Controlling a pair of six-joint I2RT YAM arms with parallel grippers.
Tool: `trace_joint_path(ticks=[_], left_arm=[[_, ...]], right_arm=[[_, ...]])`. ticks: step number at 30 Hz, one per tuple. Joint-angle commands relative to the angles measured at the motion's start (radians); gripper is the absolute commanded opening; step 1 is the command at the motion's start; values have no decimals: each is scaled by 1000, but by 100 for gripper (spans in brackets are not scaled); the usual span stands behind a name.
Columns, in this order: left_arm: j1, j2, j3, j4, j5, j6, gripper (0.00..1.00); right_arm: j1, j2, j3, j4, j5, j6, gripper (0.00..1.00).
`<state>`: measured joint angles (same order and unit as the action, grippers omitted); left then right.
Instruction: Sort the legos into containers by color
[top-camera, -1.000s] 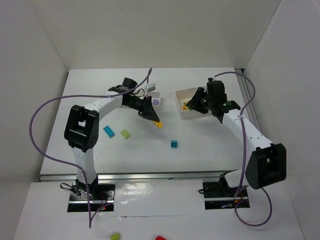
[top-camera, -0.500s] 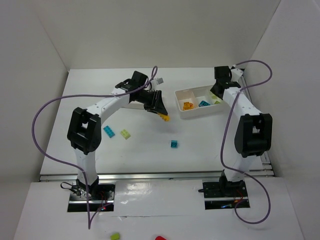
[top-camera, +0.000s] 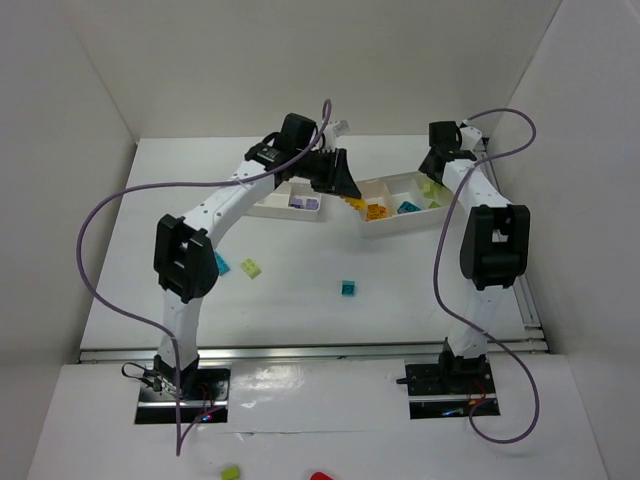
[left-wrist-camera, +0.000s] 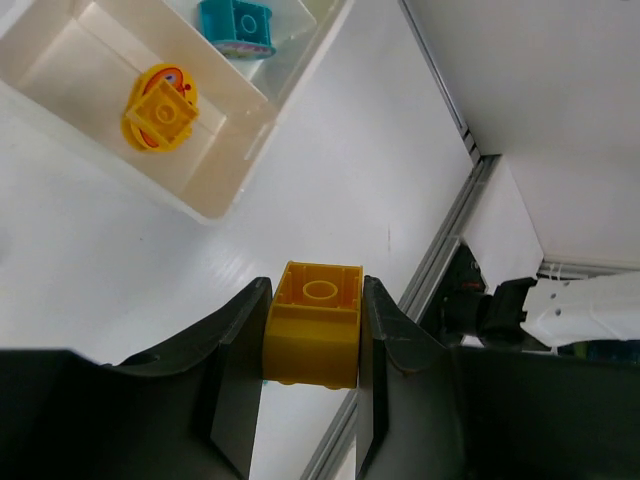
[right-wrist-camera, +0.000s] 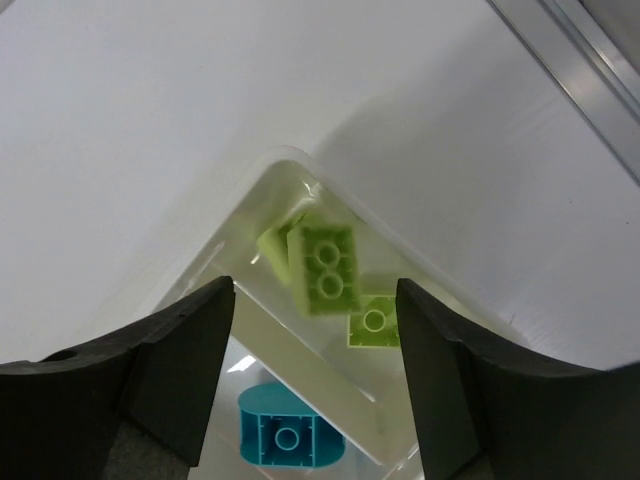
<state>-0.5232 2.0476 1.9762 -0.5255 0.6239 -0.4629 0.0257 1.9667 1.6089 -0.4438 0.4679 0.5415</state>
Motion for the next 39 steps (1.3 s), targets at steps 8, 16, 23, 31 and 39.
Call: trace_joint_path(ticks=[8,16,23,31,39], left_arm=[[-6,195,228,22,-52,-72,0],[-15,367,391,90,-136,-134,0],[-24,437,484,108,-171,-137,100],[-24,206,368,62,-180,-68,100],[35,-139,9,-10,-369,-2,100]], right_arm=[[-4,-107,5,-22,29,-15,80],[-4,-357,-181,-59,-61,3,81],[8,-531,-333,-114,-140,12,83],[161,-554,-377,-136,-346,-89,85],[612,-574,-619,-101,-385,-11,100]])
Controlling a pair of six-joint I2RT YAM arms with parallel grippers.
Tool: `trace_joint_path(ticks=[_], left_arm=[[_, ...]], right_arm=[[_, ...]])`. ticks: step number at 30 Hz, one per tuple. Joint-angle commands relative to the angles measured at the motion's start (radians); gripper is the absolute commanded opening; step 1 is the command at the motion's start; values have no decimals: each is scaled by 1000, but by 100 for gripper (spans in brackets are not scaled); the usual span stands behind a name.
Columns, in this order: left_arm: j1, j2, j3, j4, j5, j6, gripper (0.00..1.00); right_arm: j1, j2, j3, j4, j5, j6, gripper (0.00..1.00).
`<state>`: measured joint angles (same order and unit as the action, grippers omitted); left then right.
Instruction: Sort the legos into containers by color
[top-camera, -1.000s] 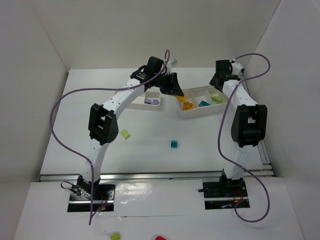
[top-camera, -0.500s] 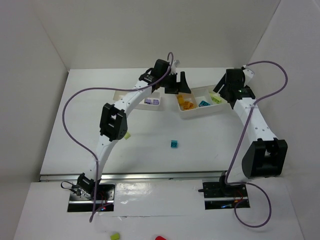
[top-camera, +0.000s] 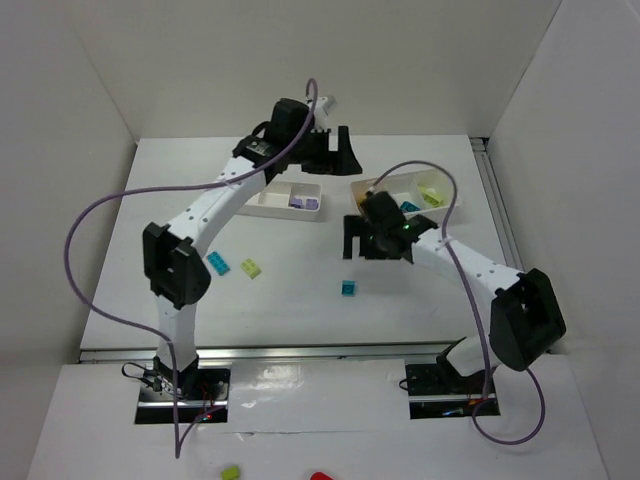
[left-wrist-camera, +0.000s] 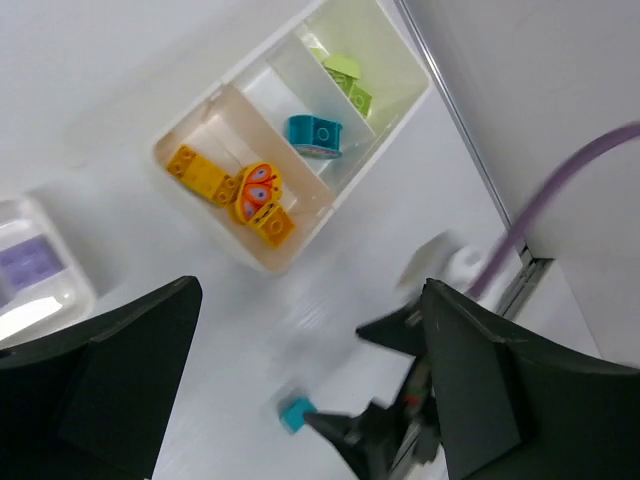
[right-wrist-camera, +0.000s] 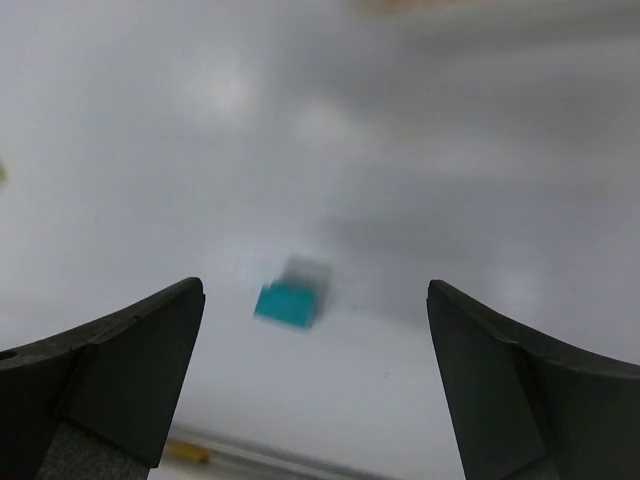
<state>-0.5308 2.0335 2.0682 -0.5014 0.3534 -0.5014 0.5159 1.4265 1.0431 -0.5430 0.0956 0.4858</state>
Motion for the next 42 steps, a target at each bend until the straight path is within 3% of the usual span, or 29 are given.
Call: trace_joint_path(ticks=[1,5,8,12,16,22,24,27,34,42], left_arm=[[54,-151,-114,-49,-126,47,100],[112,-257,-249,-106,-276,83,100],[153,-308,-328,-120,-277,83,100],[175,-349,-401,-120,-277,83,100],[184,-358,-438,-120,-286,73,100],[193,-358,-447,-120,-286,73,98],[193,-358,-447,-120,-286,73,98],[202,-358,-457,-120,-318,64,98],[224,-390,-534,-187,-389,40,100],[320,-452,-710,-233,-470,-97,96]], right_arm=[[150,-25,-67,9,-4,65,100],[239,43,-101,34,39,128,100],[253,97,-101,55,55,137,100],[253,193,-75,55,55,146,92],[253,213,-66,64,67,168,73],[253,215,-51,60,99,177,34],[242,201,-5,15,130,177,28],[207,151,67,-50,205,155,26],[-107,100,251,-86,280,48,26],[-304,328,457,-20,302,13,26]])
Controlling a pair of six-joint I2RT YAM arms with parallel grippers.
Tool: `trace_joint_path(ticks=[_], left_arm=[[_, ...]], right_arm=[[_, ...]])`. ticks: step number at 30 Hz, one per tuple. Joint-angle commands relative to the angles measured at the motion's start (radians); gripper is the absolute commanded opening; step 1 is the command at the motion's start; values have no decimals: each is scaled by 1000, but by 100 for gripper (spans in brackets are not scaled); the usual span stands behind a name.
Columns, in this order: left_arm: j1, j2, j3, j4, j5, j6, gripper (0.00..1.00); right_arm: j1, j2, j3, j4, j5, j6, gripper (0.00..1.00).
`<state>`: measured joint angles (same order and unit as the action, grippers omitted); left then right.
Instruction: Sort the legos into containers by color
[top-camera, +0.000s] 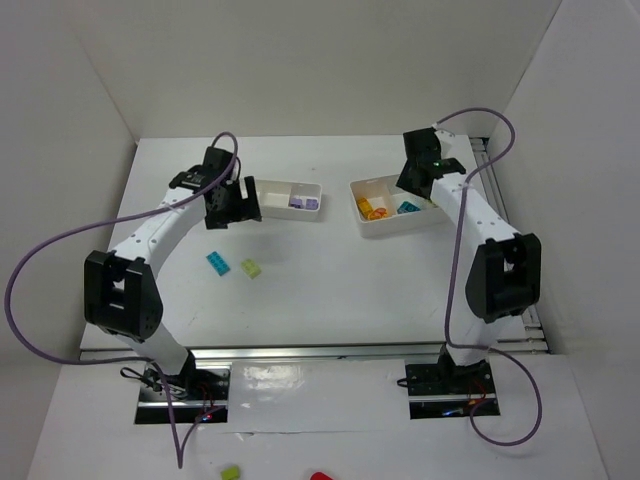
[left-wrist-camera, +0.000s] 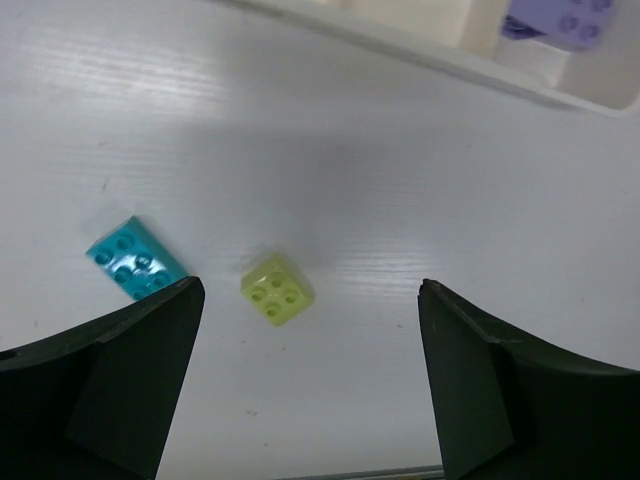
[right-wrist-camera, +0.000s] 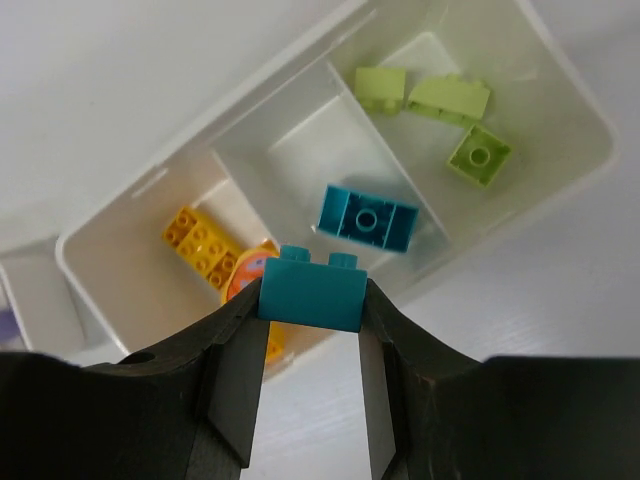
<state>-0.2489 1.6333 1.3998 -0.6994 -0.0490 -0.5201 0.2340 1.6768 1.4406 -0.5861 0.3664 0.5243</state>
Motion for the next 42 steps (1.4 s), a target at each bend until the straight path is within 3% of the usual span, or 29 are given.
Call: trace_joint_path(ticks=[1,6,7,12,19,24,29,33,37,38,41,42], left_arm=[[39,-61,-56,-51,-81,-92,96],[83,-61,-107,-92,-198,-164,96],[83,-61,-129,-101,-207,-190,96],[158,-23,-180,-101,-216,-228,95],[209,14,-263,-86,-193,-278,94],[218,60,-288,-26,-140,-287,90],[218,115,-288,-5,-131,-296,86],[227,134,-288,18,-130,-296,81],[237,145,-288,32,-112,-296,61],[249,145,-288,32,-112,-296,48],[261,109,-298,32,-112,-296,31],[285,85,-298,32,-112,-287,21]], right_arm=[[-33,98,81,55,31,-26,28],[-76,225,176,78,6,-37,37],[-76,251,190,78,6,-47,52],[-44,255,232,68,2,-72,81],[140,80,69,178,-61,-182,84],[342,58,24,203,-294,-289,91],[586,156,52,203,-343,-351,94],[674,270,113,212,-316,-391,95],[699,343,171,247,-345,-391,95],[709,371,194,247,-345,-400,95],[720,412,233,267,-356,-400,95],[732,441,233,276,-356,-400,95]])
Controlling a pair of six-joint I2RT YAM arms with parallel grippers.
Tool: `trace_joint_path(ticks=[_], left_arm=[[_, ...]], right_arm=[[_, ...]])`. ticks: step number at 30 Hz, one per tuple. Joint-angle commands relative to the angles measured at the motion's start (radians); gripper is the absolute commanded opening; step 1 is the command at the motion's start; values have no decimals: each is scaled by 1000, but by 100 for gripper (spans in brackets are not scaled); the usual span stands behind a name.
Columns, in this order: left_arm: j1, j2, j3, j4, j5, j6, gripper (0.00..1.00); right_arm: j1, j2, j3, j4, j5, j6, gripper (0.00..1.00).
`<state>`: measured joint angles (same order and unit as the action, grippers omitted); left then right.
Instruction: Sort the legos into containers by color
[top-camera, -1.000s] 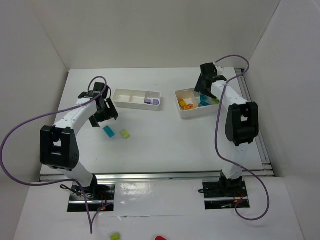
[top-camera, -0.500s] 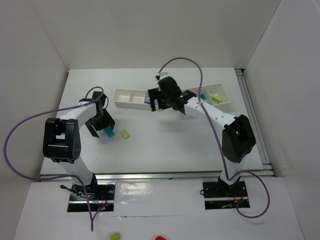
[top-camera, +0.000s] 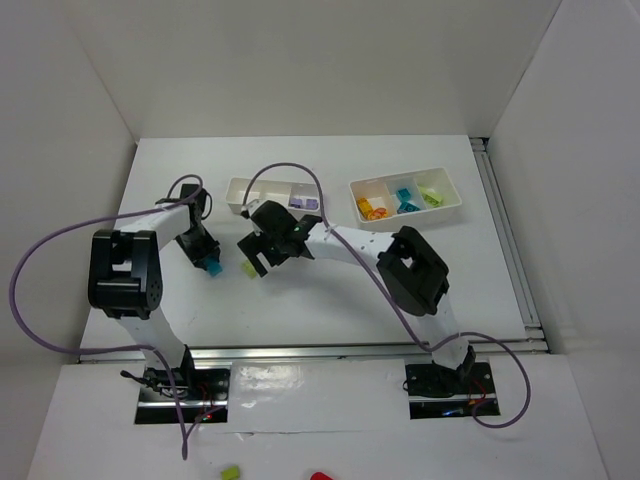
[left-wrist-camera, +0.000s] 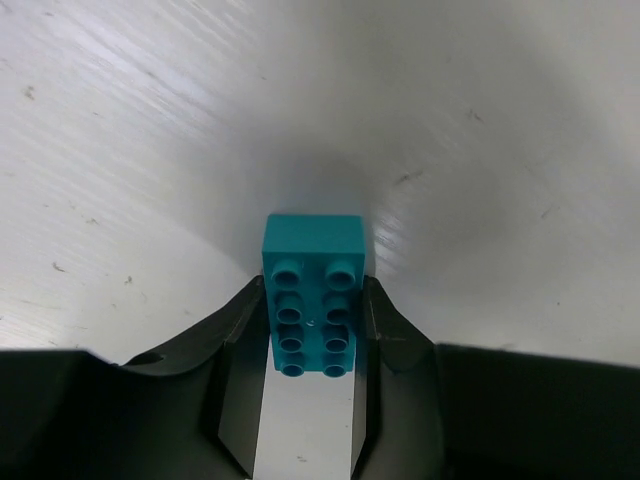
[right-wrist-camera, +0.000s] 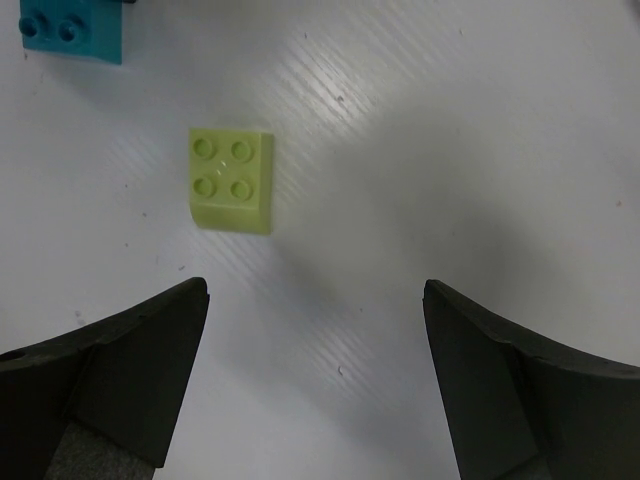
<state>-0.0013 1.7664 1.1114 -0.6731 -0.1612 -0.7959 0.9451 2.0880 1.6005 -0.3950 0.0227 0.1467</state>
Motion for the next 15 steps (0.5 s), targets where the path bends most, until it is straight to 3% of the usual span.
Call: trace_joint_path(ticks=[1,4,11,14,15], left_arm=[[38,-61,-10,6,0,-11,19],[66,-102,8,-5,9,7,11],[93,-165,54,-48,0,17,4],[113,-199,77,-72,0,17,4],[113,-208,88,-72,0,17,4]], right_arm=[[21,44,88,85,-12,-22,95],[31,90,140,94,-30,-22,95],[73,194,213,94,-12,-22,91],[93,244,252,62,54,2,77],[93,253,265,62,77,13,66]])
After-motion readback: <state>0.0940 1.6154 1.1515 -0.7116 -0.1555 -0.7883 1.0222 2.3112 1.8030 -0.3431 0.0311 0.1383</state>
